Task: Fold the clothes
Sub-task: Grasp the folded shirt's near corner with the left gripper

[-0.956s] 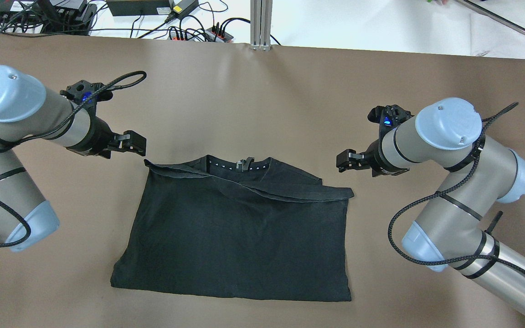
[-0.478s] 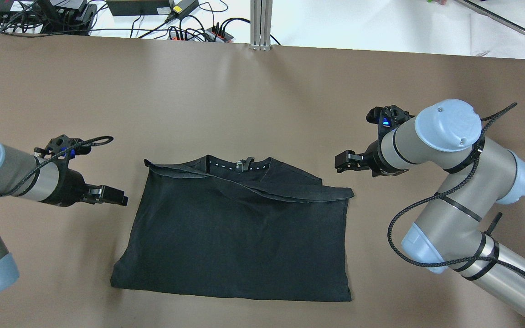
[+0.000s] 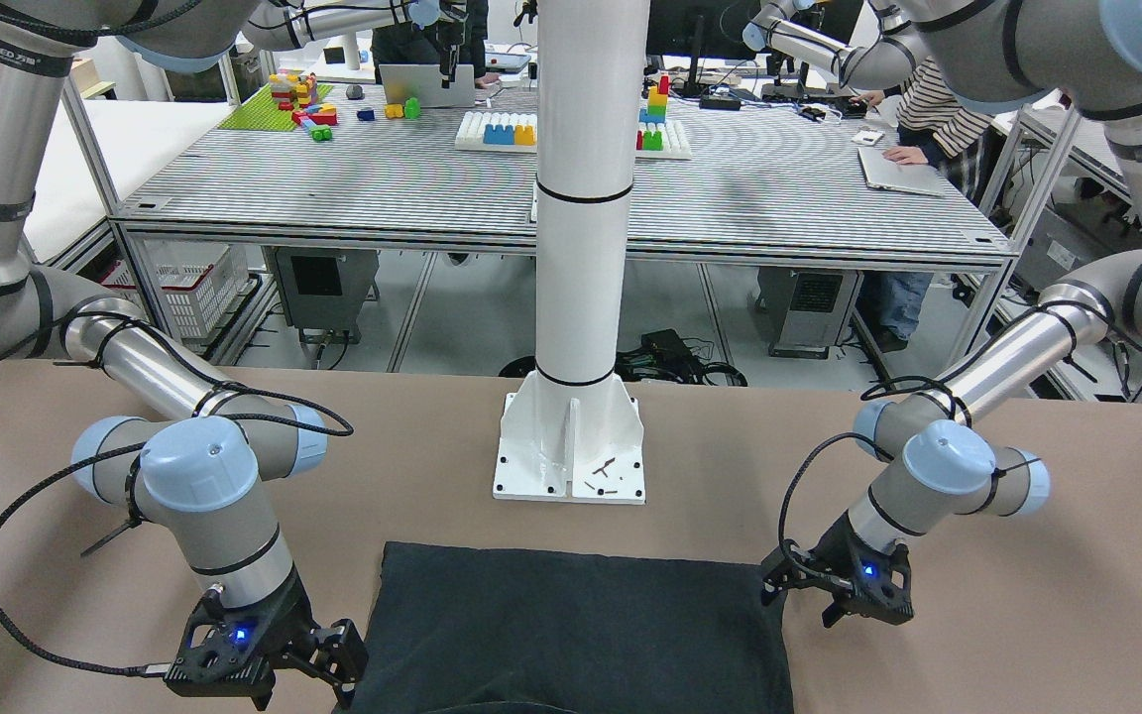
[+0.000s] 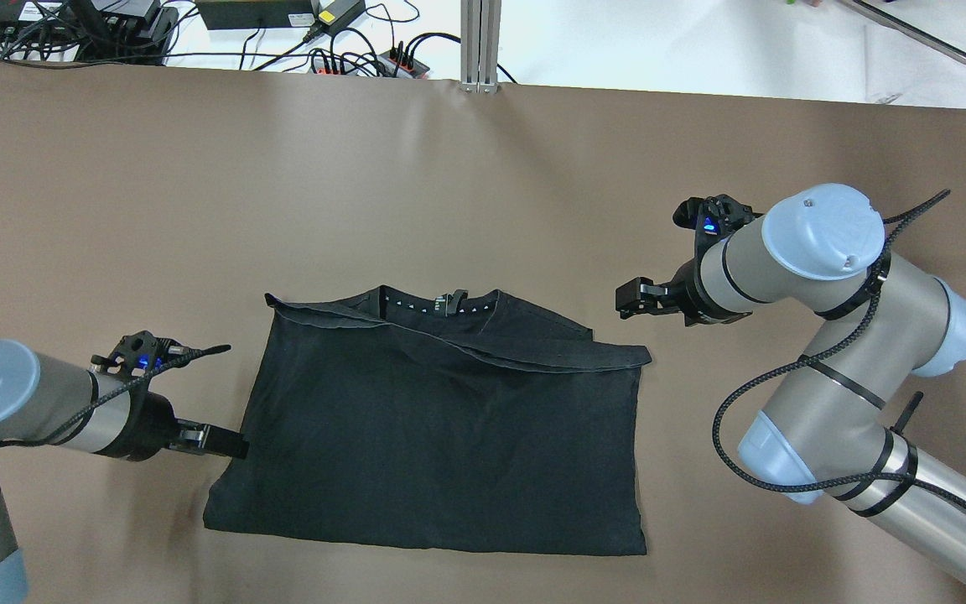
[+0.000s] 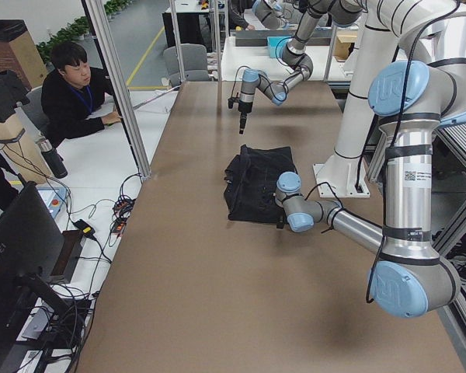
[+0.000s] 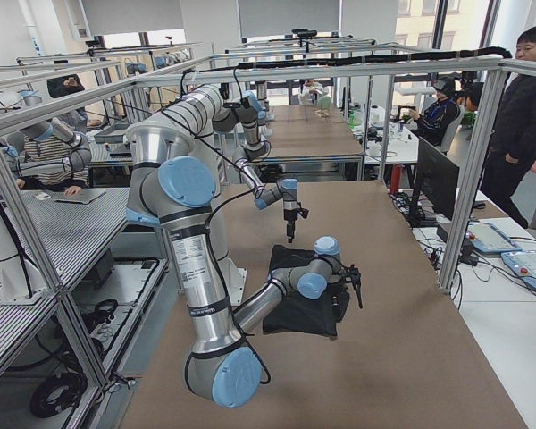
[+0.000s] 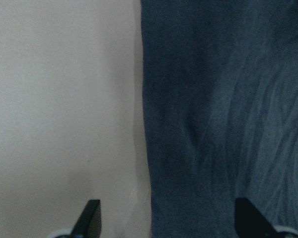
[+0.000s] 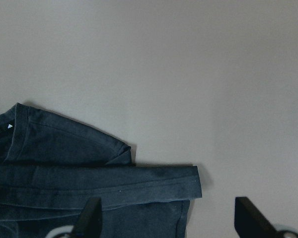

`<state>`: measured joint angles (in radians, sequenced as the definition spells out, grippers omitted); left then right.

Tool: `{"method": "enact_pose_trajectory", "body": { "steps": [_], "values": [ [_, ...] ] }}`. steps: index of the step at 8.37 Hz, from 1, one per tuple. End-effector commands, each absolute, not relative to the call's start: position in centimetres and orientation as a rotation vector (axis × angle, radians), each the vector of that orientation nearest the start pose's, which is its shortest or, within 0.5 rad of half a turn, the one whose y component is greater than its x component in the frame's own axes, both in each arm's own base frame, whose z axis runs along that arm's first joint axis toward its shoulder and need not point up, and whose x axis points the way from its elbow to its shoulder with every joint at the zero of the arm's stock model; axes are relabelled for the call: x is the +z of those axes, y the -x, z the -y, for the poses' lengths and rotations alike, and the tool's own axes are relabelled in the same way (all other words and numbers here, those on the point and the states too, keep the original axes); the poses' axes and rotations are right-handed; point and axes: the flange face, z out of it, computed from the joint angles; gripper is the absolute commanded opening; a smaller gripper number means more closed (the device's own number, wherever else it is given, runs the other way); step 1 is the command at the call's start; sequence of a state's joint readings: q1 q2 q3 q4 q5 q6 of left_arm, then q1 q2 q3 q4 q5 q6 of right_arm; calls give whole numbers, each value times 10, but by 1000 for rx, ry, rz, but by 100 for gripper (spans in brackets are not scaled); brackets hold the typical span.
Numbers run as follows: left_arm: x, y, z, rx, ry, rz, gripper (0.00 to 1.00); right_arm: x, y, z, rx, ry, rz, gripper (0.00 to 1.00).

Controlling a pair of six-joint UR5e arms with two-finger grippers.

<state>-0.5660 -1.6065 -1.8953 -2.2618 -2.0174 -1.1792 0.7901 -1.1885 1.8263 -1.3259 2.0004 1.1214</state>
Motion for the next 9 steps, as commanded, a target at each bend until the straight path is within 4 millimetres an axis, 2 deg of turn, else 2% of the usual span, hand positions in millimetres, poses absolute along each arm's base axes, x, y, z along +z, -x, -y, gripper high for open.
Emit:
{"method": "enact_pose_trajectory", "body": {
  "steps": [1,4,5,6,8,9],
  "values": [
    [428,-399,310,94,-99,-1101,94,305,362,496,126,-176,936,94],
    [429,-418,289,98,-100,-1095,94,307,364,496,131,-188,926,94],
    [427,-426,280,80,-103,-1100,91,307,366,495,130,-192,923,94],
    [422,-427,278,50,-99,-1124,79,307,366,495,130,-192,923,94],
    [418,-425,279,12,-88,-1146,35,308,365,495,130,-192,923,94],
    [418,-425,279,10,-87,-1146,18,308,366,494,129,-192,923,94]
  ]
}}
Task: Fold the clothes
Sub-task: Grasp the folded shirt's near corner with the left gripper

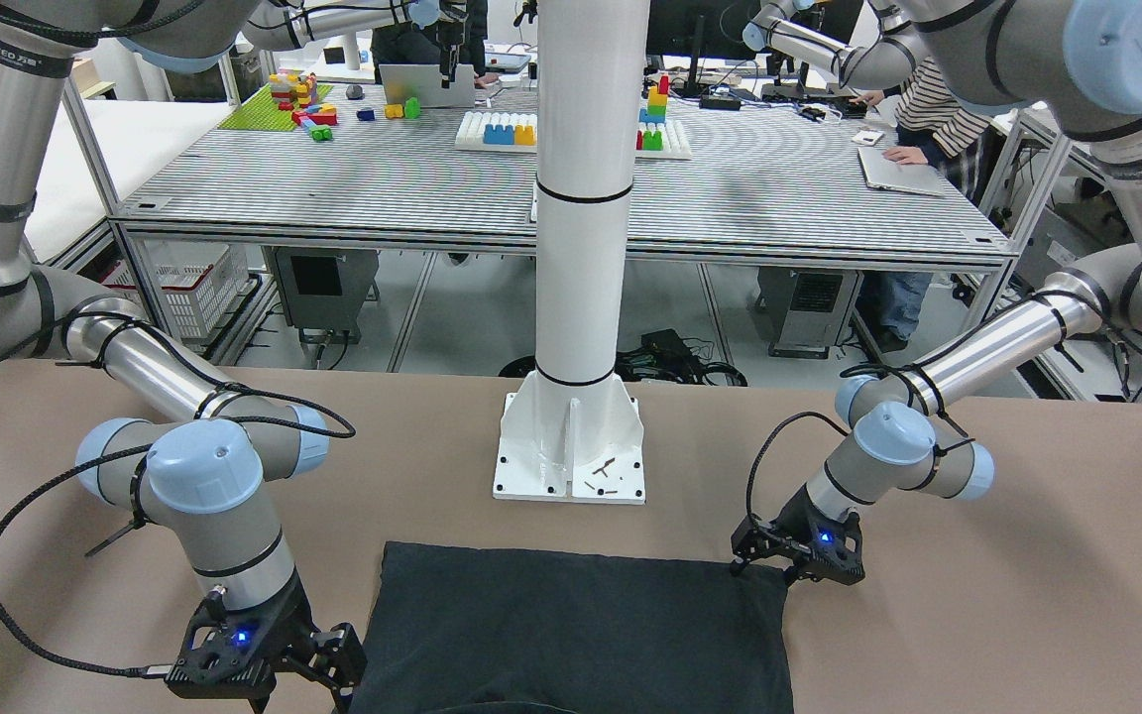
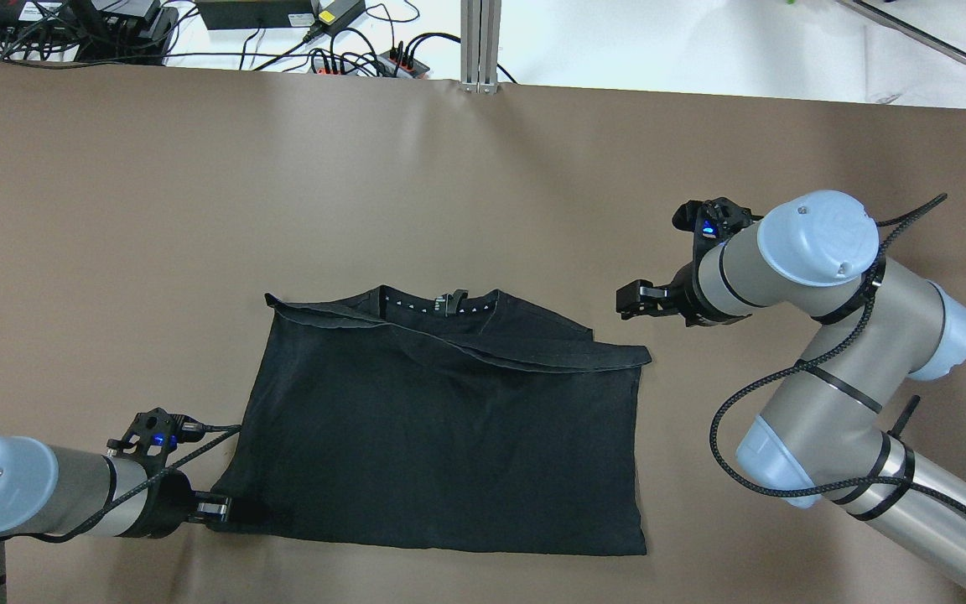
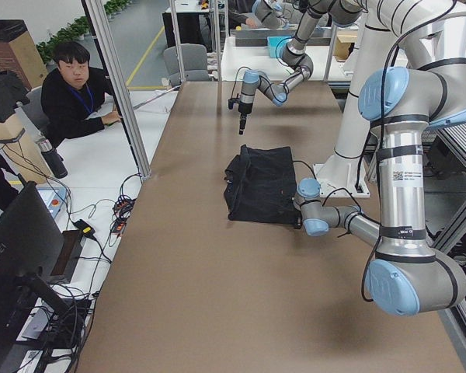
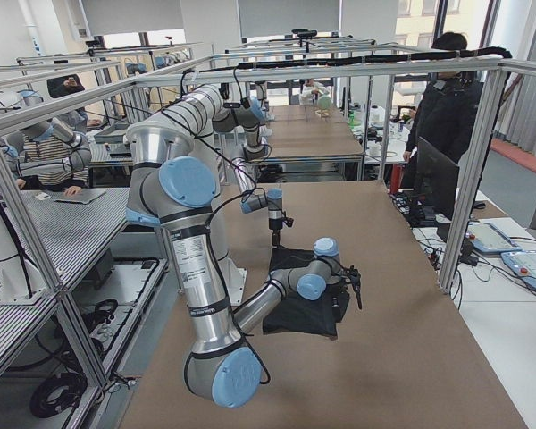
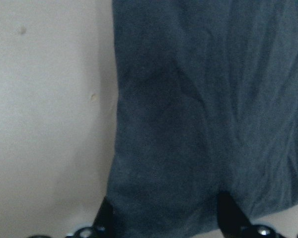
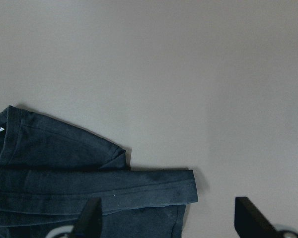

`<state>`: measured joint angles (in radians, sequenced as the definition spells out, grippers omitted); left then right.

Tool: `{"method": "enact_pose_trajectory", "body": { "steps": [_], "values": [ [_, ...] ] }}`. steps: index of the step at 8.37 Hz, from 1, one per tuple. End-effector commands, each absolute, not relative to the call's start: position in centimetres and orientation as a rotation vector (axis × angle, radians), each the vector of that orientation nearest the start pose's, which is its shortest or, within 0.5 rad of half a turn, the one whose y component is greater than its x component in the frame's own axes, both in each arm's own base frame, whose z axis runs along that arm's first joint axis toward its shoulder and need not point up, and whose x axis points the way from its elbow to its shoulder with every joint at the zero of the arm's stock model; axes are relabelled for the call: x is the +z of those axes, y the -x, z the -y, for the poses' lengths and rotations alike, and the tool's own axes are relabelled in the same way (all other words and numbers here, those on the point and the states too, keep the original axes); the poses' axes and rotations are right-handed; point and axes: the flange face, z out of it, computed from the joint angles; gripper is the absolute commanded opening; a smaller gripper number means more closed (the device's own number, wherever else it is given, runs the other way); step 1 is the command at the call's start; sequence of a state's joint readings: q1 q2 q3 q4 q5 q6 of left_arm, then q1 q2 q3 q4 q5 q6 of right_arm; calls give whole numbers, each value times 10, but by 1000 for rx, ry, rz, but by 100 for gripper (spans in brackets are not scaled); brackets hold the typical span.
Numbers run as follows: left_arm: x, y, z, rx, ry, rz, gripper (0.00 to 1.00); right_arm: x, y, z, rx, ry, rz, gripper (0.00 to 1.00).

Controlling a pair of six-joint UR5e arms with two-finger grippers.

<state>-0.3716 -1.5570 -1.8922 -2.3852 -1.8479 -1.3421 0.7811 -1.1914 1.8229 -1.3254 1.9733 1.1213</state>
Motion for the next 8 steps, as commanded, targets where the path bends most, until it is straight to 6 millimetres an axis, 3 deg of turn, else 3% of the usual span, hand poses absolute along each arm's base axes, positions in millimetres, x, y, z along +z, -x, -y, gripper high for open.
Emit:
{"method": "enact_pose_trajectory", "body": {
  "steps": [1,3,5,6,8],
  "values": [
    [419,-425,280,8,-88,-1144,1,308,366,494,129,-192,923,94],
    [420,-416,293,-16,-109,-1141,0,310,367,495,130,-189,919,94],
    [426,-386,340,-86,-182,-1115,0,310,369,494,126,-186,919,94],
    [428,-381,373,-75,-252,-1092,0,312,372,494,126,-182,915,94],
    [398,-413,479,-131,-340,-1071,0,317,375,496,127,-175,907,94]
  ]
}}
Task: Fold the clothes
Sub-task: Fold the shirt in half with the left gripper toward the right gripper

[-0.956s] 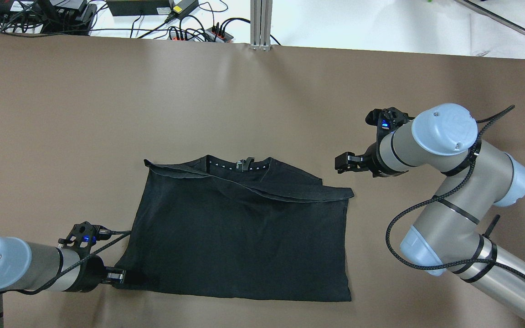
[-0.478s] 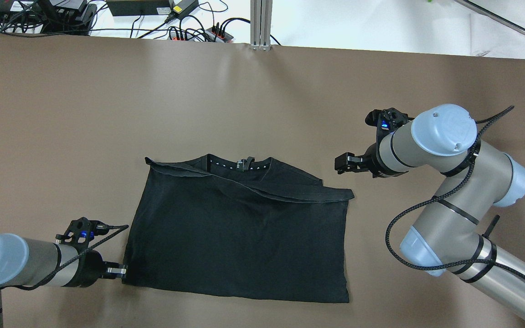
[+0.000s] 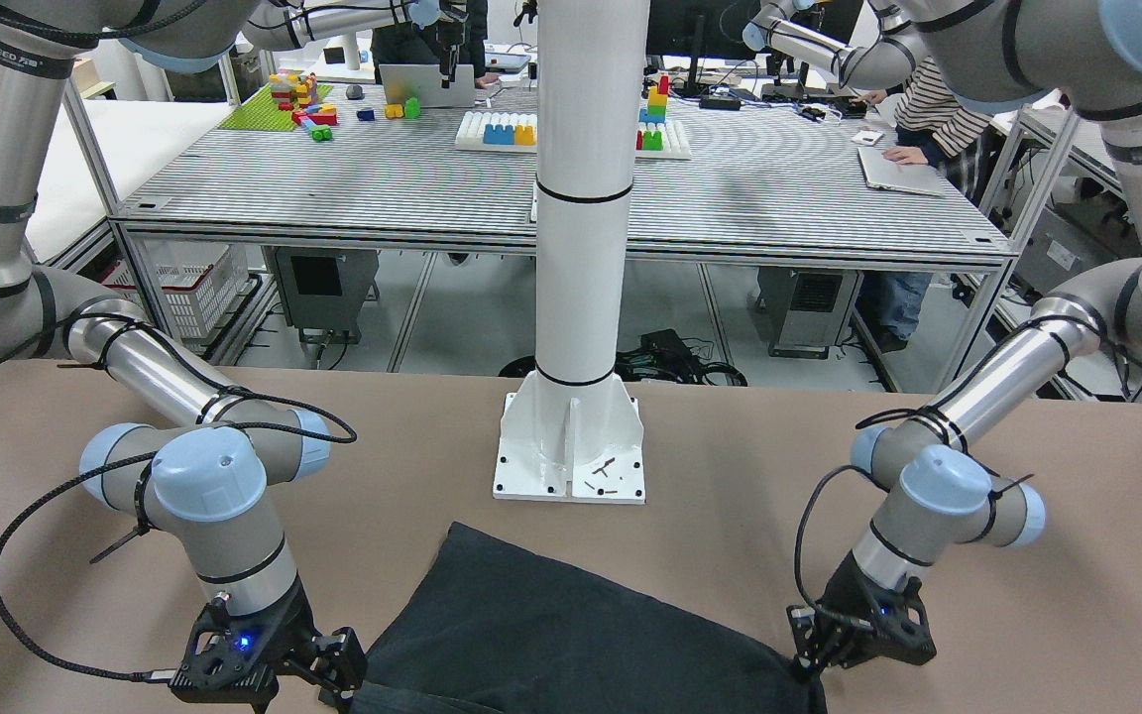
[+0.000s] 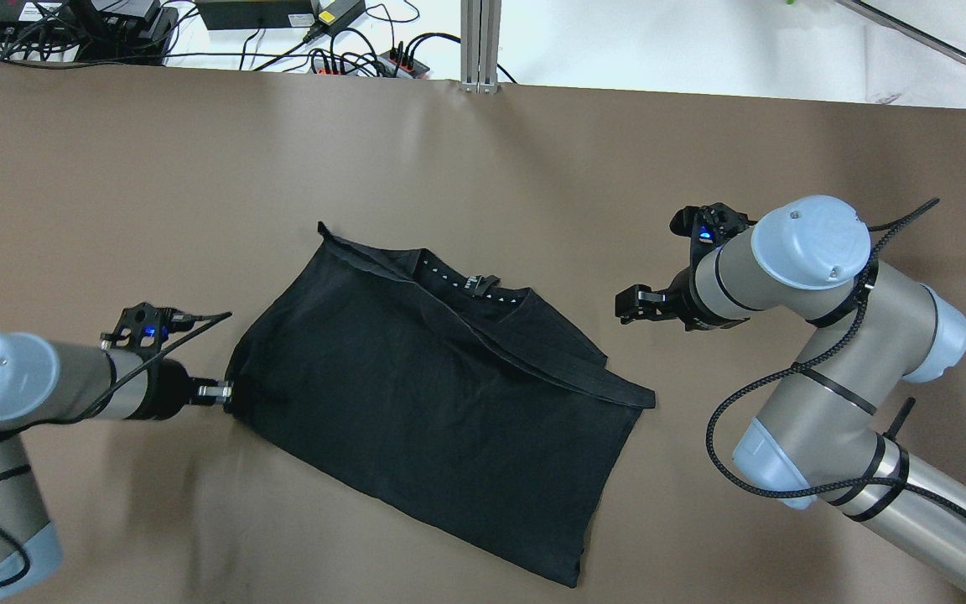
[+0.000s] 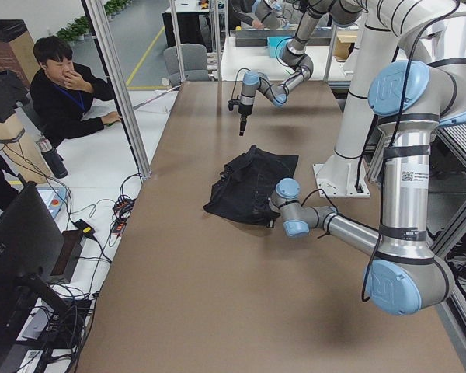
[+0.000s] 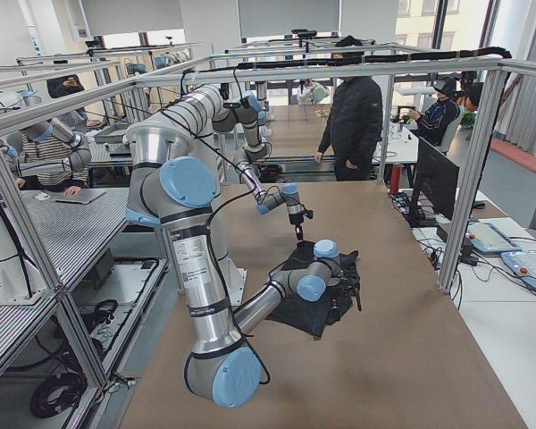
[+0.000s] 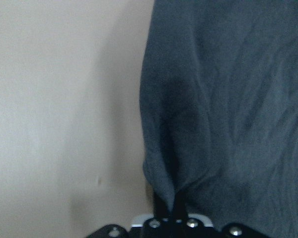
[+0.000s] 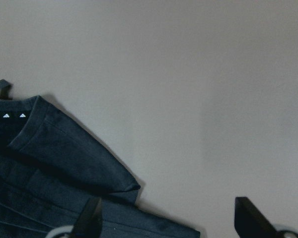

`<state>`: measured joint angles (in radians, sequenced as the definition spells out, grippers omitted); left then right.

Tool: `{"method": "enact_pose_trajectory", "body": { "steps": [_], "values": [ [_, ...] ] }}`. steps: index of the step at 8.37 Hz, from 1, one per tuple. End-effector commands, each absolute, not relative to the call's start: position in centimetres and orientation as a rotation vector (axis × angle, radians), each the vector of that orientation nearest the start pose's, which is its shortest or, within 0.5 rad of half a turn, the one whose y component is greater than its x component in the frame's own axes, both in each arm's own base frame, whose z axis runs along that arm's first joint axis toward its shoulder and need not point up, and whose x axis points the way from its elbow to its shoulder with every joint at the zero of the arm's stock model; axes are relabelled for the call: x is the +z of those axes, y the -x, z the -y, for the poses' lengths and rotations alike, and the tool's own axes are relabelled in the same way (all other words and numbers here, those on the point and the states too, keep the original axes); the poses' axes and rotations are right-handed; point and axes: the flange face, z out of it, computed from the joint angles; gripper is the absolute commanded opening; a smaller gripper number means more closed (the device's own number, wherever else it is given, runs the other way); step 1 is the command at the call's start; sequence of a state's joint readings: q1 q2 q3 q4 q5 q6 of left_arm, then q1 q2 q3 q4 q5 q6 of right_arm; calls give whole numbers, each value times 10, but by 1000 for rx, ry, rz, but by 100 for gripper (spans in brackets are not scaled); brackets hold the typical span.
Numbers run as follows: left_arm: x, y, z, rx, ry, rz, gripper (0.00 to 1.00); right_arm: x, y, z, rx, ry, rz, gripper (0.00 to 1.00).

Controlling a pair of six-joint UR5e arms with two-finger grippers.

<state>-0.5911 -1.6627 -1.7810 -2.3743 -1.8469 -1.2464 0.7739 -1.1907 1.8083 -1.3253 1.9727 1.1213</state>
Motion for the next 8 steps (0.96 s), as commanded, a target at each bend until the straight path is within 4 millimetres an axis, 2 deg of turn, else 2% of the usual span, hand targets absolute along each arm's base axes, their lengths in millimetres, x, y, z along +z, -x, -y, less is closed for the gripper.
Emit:
{"method": "enact_pose_trajectory", "body": {
  "steps": [1,3,4,5,6,7,8],
  "values": [
    [375,-418,532,-177,-363,-1046,0,318,375,496,126,-175,906,94],
    [317,-447,640,-222,-387,-955,0,318,375,496,126,-174,905,94],
    [288,-472,696,-238,-380,-912,0,318,375,497,128,-173,905,94],
    [240,-494,734,-266,-403,-878,0,318,375,496,127,-174,906,94],
    [214,-505,748,-271,-408,-866,0,317,375,497,128,-175,905,94],
    [196,-511,753,-269,-408,-868,0,317,375,497,128,-175,905,94],
    [192,-510,754,-262,-417,-872,0,316,375,497,128,-176,906,94]
  ]
}}
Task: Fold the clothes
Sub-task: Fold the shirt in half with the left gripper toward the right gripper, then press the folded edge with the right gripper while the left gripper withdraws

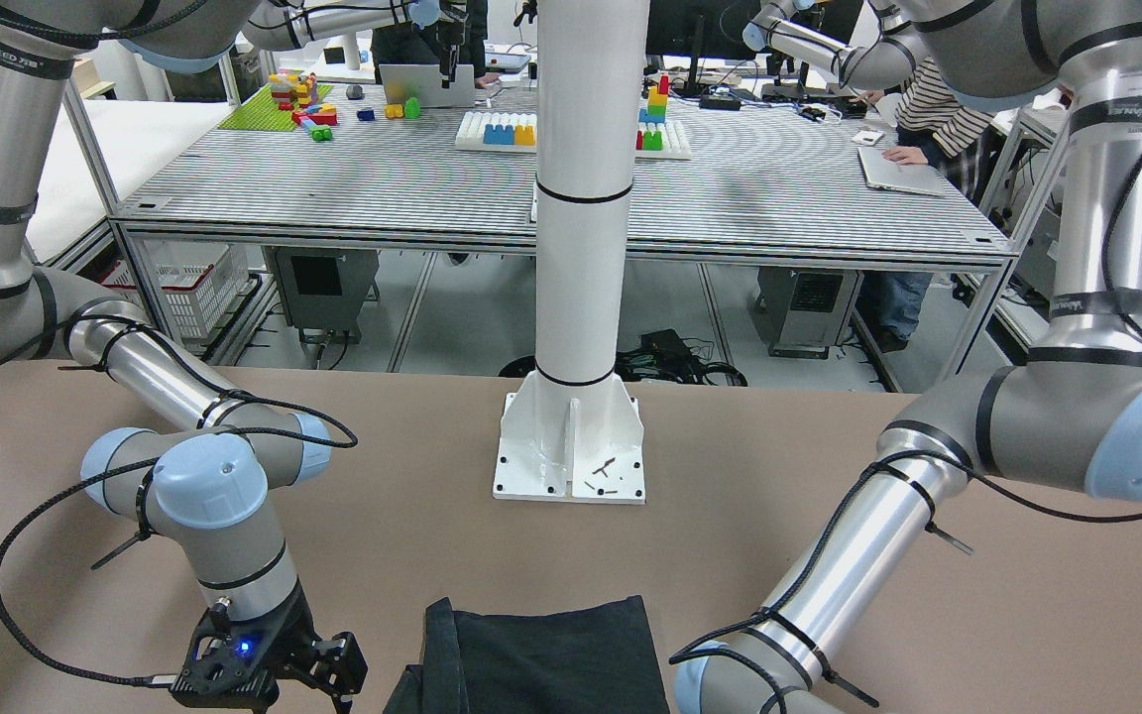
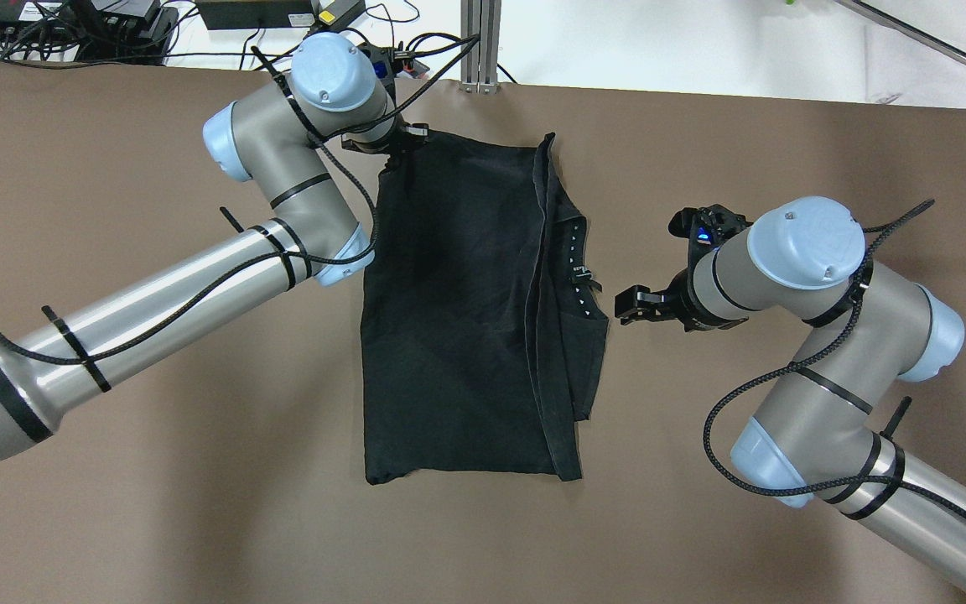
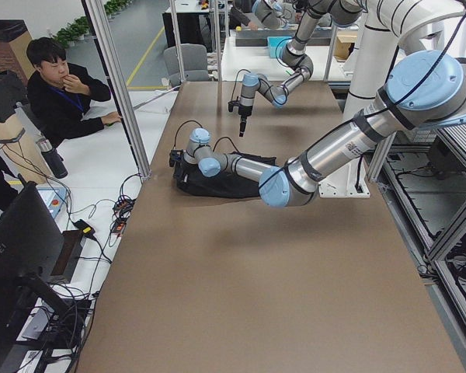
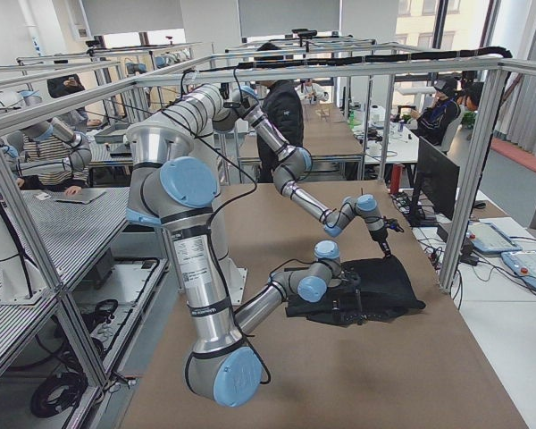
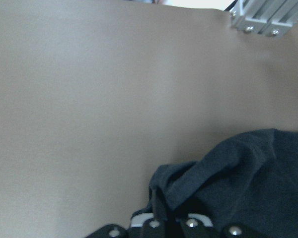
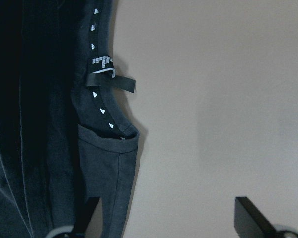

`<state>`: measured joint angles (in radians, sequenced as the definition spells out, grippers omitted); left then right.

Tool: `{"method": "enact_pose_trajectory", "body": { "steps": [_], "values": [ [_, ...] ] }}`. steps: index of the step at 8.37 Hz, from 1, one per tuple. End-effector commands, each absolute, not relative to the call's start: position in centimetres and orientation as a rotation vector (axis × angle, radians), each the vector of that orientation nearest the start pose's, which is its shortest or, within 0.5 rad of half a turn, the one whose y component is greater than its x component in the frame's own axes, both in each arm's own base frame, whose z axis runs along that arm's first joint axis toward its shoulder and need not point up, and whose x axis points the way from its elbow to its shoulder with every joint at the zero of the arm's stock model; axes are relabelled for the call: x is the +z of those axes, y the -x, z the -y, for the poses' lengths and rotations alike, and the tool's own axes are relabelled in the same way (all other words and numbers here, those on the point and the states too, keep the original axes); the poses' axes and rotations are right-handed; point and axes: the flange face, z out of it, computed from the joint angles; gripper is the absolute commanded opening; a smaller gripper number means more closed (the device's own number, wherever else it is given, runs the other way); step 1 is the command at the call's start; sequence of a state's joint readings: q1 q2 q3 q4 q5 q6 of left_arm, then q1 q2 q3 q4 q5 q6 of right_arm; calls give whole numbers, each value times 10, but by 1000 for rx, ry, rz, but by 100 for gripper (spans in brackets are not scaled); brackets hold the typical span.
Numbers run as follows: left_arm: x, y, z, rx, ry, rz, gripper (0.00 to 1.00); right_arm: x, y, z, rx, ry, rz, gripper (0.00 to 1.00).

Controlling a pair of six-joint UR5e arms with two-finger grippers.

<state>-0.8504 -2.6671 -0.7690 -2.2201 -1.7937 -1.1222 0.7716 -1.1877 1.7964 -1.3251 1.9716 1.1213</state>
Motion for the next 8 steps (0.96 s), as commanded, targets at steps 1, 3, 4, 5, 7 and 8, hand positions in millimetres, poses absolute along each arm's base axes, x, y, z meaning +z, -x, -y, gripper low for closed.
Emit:
{"method": "enact_pose_trajectory", "body": {
  "steps": [1,3,4,5,7,8],
  "values": [
    [190,-504,758,-223,-446,-865,64,316,376,497,125,-178,906,94],
    [187,-454,764,-204,-484,-912,94,311,378,503,117,-203,901,94],
    [194,-417,770,-191,-433,-966,95,301,388,513,118,-208,906,94],
    [204,-389,766,-170,-390,-1018,94,288,404,529,129,-204,907,94],
    [233,-366,744,-151,-374,-1052,95,266,436,558,164,-181,904,94],
    [248,-363,733,-150,-377,-1050,95,248,449,572,196,-166,908,94]
  ]
}}
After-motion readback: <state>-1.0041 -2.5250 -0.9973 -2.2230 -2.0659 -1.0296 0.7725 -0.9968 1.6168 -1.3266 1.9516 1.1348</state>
